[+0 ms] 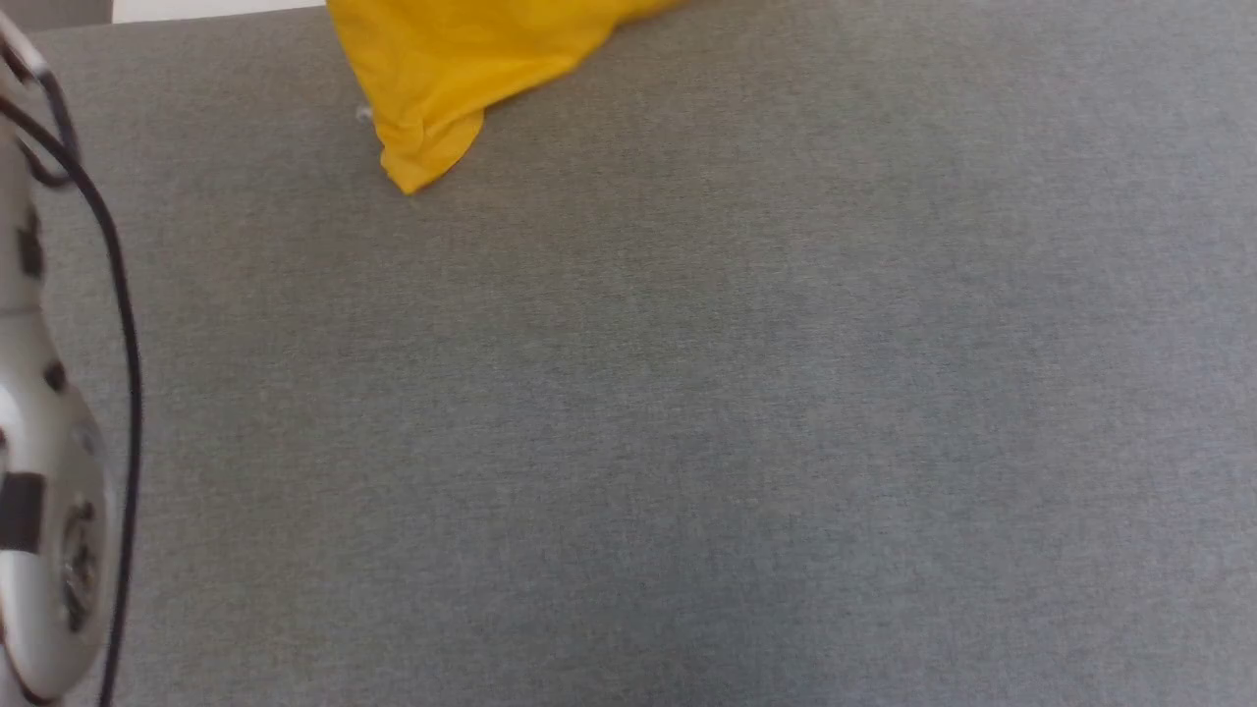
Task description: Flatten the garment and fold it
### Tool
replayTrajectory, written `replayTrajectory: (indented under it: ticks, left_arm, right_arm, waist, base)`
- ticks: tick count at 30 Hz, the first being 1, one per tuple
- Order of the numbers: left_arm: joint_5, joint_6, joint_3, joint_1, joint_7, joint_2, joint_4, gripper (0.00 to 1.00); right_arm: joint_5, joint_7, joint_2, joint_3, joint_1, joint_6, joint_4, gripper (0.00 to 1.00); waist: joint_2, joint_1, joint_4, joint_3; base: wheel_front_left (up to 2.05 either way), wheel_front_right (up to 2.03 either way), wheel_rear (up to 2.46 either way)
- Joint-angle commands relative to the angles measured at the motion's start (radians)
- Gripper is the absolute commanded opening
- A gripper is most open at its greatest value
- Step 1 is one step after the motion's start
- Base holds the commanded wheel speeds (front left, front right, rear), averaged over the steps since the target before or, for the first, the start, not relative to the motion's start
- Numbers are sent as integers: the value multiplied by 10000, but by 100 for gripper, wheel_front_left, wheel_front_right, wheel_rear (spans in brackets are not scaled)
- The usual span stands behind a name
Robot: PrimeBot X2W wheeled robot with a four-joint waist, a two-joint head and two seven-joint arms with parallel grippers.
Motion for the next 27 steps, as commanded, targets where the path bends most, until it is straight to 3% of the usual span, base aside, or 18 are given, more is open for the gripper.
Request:
replayTrajectory:
  ticks: [1, 8, 14, 19, 27]
  left_arm:
    - [-149, -146, 61, 381, -154, -61, 100, 0]
    - [-830, -953, 216, 2144, -756, -426, 389, 0]
    - [-1369, -1301, 511, 5202, -1396, -723, -175, 0]
    - [-1872, -1013, 820, 8241, -1450, -1178, -1472, 0]
    - [-2037, 153, 870, 13025, -941, -1826, -3427, 0]
  right_arm:
    - [336, -113, -164, 258, 418, -13, -11, 0]
    - [2265, -453, -1083, 1515, 2800, -13, -865, 0]
    - [3812, -596, -1815, 2131, 6215, -13, -2102, 0]
    - [4374, -650, -2011, 1892, 9107, -13, -3044, 0]
    - [4307, -41, -1523, 540, 13419, -13, -3990, 0]
  waist:
    - [0, -1, 134, -75]
    - [0, -1, 526, -1015]
    - [0, -1, 799, -2395]
    - [0, -1, 894, -3383]
    - [0, -1, 1024, -4263]
  base:
    - [0, 0, 0]
    - [0, 0, 0]
    - [0, 0, 0]
    - [0, 0, 0]
    - [0, 0, 0]
